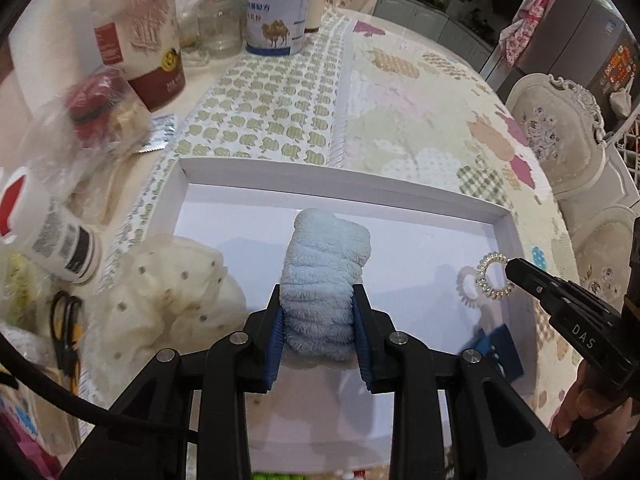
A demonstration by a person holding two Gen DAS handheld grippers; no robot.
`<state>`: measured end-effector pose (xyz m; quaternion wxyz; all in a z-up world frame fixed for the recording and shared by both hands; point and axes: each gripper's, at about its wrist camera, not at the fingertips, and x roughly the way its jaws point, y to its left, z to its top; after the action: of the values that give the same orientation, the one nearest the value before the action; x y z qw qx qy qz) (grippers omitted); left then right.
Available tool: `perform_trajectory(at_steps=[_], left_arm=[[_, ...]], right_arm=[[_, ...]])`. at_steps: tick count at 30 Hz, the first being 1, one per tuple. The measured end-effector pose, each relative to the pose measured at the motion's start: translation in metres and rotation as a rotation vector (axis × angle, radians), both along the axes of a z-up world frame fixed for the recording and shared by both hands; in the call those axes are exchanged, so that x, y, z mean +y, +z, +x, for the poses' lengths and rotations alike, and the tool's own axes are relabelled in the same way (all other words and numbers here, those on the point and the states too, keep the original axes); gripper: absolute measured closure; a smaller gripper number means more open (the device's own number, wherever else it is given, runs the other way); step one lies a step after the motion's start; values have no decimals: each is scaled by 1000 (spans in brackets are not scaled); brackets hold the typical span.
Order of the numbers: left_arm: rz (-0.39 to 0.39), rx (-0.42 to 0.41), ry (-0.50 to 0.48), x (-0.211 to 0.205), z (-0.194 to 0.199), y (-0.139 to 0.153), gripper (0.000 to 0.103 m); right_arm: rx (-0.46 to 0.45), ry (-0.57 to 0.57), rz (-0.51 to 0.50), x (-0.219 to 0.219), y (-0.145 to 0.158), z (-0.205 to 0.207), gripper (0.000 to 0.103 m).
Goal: Organize jewelry
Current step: 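Release the gold coil in the tray with the right tool while the left releases the blue tie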
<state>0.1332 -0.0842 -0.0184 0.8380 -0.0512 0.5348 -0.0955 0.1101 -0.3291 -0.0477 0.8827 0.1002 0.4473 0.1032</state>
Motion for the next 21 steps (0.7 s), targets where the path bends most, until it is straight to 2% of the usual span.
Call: perform_trajectory(at_steps=[10,15,21], left_arm=[[-9,33,17,0,12,-18,71],[-14,43,25,4,11,-16,62],[3,5,26,6,-2,-1,60]], right_arm=[[47,7,-66,3,-28,27,93],[47,-6,-49,-2,-28,26,69],[3,-10,-33,-3,-8,6,67]])
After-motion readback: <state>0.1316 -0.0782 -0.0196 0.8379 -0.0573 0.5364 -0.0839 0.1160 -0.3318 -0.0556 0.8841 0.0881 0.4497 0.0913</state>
